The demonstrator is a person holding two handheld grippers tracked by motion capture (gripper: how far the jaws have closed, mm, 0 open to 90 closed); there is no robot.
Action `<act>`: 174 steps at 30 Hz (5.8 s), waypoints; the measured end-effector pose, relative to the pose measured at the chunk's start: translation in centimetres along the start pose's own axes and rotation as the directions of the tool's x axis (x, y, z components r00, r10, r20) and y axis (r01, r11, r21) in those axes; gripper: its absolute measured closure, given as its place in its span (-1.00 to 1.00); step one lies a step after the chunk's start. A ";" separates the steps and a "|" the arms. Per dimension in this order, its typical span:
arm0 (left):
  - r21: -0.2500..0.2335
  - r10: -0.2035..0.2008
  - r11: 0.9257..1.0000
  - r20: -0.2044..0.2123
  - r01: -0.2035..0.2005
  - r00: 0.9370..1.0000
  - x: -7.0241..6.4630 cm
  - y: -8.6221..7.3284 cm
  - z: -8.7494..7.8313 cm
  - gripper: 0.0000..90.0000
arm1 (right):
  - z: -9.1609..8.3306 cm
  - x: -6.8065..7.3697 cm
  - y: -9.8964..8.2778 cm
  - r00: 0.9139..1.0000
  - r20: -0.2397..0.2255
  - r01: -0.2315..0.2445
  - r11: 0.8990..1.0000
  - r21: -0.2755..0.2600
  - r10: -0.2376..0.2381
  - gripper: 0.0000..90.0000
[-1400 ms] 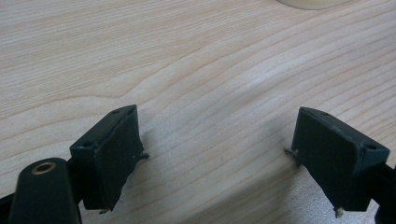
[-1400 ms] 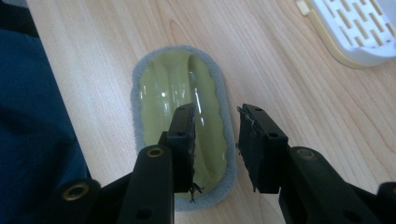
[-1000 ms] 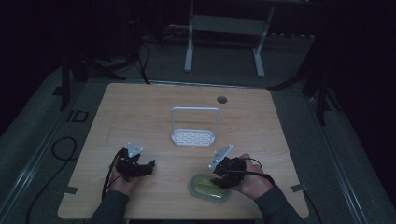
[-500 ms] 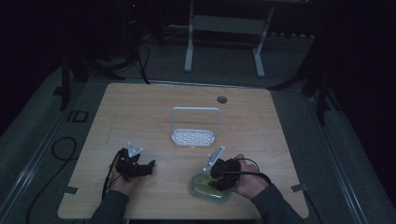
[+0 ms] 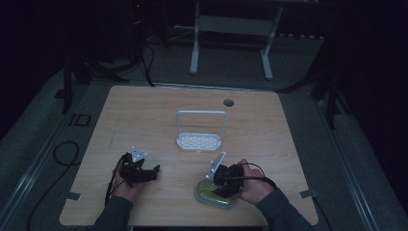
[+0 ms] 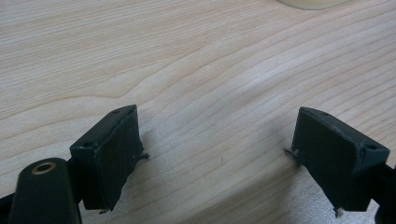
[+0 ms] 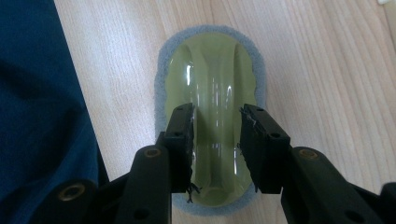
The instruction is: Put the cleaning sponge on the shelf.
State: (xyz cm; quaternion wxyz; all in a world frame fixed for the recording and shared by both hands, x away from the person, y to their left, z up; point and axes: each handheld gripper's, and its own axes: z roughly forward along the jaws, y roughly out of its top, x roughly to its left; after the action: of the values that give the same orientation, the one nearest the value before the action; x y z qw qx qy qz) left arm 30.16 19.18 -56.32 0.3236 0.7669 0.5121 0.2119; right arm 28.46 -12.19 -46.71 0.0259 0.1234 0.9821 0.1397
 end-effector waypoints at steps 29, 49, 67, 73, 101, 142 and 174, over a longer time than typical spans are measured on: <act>0.000 0.000 1.000 0.000 0.000 1.000 0.0 0.0 0.0 -0.65 | 1.4 -0.5 0.8 0.999 -0.027 0.025 0.994 0.104 -0.022 0.42; 0.000 0.000 1.000 0.000 0.000 1.000 0.0 0.0 0.0 -0.65 | 1.9 -0.6 1.7 0.997 -0.046 0.063 0.986 0.157 -0.057 0.45; 0.000 0.000 1.000 0.000 0.000 1.000 0.0 0.0 0.0 -0.65 | 2.0 -0.4 2.3 0.992 -0.052 0.120 0.975 0.185 -0.113 0.57; 0.000 0.000 1.000 0.000 0.000 1.000 0.0 0.0 0.0 -0.65 | 1.6 -0.4 2.6 0.989 -0.035 0.146 0.974 0.172 -0.142 0.58; 0.000 0.001 1.000 0.000 -0.001 1.000 0.0 0.0 0.0 -0.65 | 0.5 -1.7 3.5 0.982 0.057 0.173 0.977 0.124 -0.181 0.58; 0.002 -0.001 1.000 0.001 0.001 1.000 0.0 0.0 0.0 -0.65 | 0.7 -3.5 5.3 0.963 0.153 0.214 0.974 0.078 -0.224 0.58; 0.001 -0.001 1.000 0.001 0.001 1.000 0.0 0.0 0.0 -0.65 | 0.4 -4.9 6.5 0.945 0.204 0.250 0.967 0.053 -0.256 0.58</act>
State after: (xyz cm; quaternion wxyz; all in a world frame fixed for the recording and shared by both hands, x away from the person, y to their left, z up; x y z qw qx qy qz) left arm 30.16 19.18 -56.31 0.3235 0.7669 0.5124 0.2114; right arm 34.74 -7.22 -45.14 0.1451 0.0109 0.9834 0.1084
